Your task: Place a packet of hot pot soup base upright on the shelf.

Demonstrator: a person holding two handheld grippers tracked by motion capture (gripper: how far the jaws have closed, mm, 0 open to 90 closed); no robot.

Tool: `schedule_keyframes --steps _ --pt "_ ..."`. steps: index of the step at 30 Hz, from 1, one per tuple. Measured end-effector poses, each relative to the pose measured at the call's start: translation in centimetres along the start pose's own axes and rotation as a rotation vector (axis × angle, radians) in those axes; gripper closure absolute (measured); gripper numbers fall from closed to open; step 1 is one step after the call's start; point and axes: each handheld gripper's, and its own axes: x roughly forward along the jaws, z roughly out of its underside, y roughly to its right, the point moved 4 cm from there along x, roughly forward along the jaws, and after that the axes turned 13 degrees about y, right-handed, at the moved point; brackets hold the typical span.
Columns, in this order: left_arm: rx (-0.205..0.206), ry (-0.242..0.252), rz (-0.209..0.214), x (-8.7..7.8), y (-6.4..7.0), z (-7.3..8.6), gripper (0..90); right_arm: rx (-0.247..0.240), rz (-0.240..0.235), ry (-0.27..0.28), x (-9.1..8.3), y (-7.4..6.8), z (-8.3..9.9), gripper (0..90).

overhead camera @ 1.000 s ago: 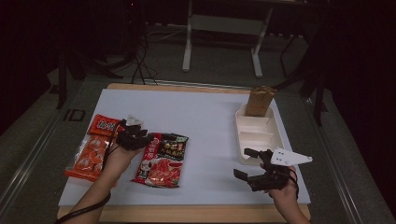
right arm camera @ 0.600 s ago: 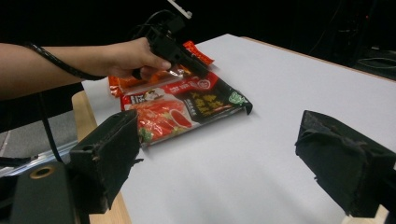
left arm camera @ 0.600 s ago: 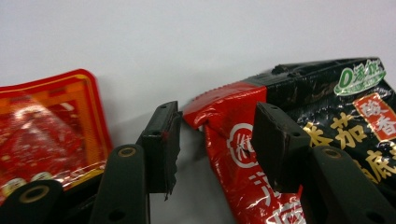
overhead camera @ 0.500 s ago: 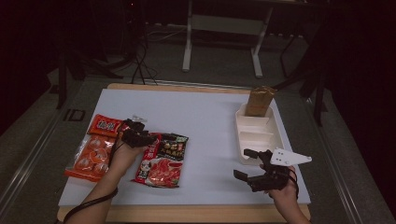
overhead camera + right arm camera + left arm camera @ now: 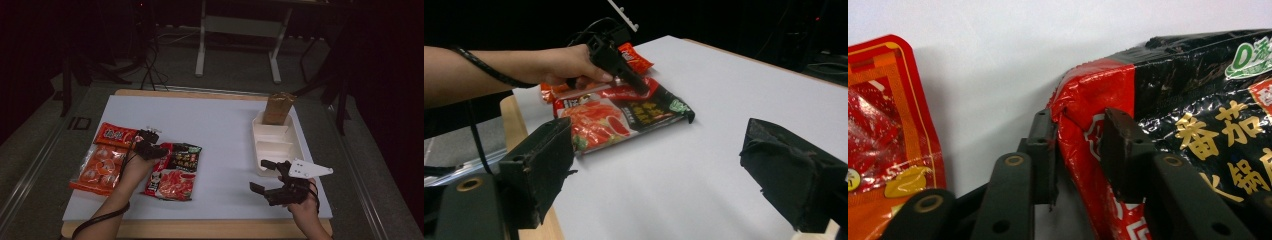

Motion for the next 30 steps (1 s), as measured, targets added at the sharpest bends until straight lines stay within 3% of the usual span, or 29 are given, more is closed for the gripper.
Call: schedule_keyframes --steps 2,4,7,11,15,17,30 --pt "0.022 -0.017 -0.014 0.0 0.2 -0.1 73.3 0.004 0.004 0.002 0.0 0.1 0.0 13.5" --pt "0.029 -0.039 0.002 0.1 0.4 -0.2 80.9 0.005 0.006 0.002 -0.1 0.2 0.0 13.5" --pt "0.092 -0.06 -0.042 0.2 1.2 -0.5 84.4 0.007 0.0 -0.005 0.1 0.1 0.1 13.6" --pt "0.07 -0.049 -0.031 0.2 1.2 -0.5 86.1 -0.002 -0.005 -0.005 0.1 0.0 0.1 13.6" --pt "0.077 -0.046 -0.013 0.0 1.1 -0.7 86.8 -0.007 -0.001 0.007 0.1 0.1 0.0 13.6" --pt "0.064 -0.029 0.004 -0.3 1.1 -0.9 87.4 -0.008 0.003 0.01 0.0 0.2 0.0 13.7" --pt "0.096 0.083 0.045 -3.7 2.3 -2.5 89.0 -0.019 0.033 0.029 -0.3 0.3 -0.4 13.1"
